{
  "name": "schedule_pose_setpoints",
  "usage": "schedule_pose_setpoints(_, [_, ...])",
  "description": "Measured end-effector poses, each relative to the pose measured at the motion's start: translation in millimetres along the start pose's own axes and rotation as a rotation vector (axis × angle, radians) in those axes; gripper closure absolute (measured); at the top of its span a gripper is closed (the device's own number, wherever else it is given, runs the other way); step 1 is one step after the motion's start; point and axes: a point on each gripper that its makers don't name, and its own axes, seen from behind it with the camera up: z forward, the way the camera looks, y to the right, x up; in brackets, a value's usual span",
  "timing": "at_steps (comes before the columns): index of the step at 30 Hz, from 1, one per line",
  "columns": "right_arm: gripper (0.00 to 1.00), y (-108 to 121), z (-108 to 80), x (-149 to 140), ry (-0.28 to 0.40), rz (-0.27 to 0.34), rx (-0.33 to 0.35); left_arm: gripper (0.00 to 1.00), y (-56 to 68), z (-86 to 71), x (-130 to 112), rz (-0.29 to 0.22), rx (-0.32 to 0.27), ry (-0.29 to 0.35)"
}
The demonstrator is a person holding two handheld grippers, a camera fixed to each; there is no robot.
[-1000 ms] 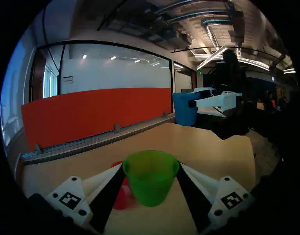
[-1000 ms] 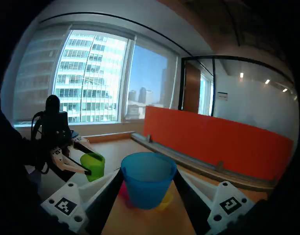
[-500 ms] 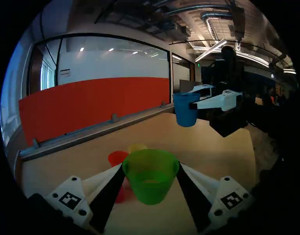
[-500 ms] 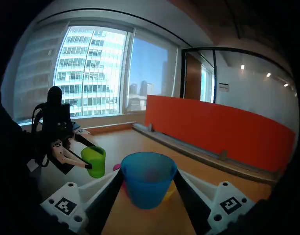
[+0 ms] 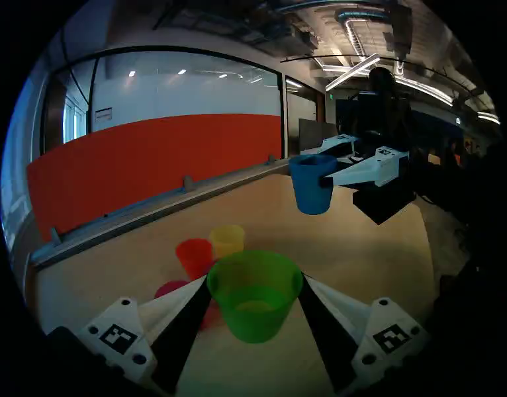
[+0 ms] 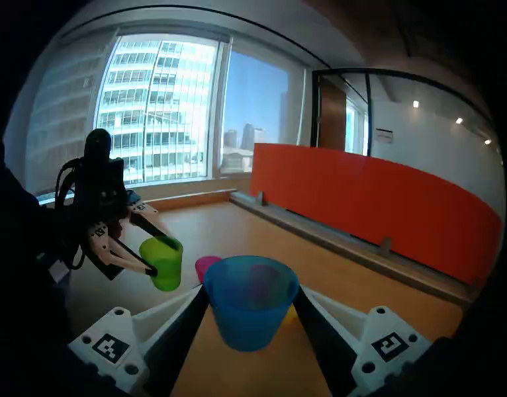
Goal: Pour water
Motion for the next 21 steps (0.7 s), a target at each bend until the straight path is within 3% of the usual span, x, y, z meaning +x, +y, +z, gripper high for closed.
schedule_pose_setpoints(21, [0.08,-10,17.2,-56,-0.138,0.009,0.057,0.12,2.7,11.6,-37,0.008,-0.033,-0.106])
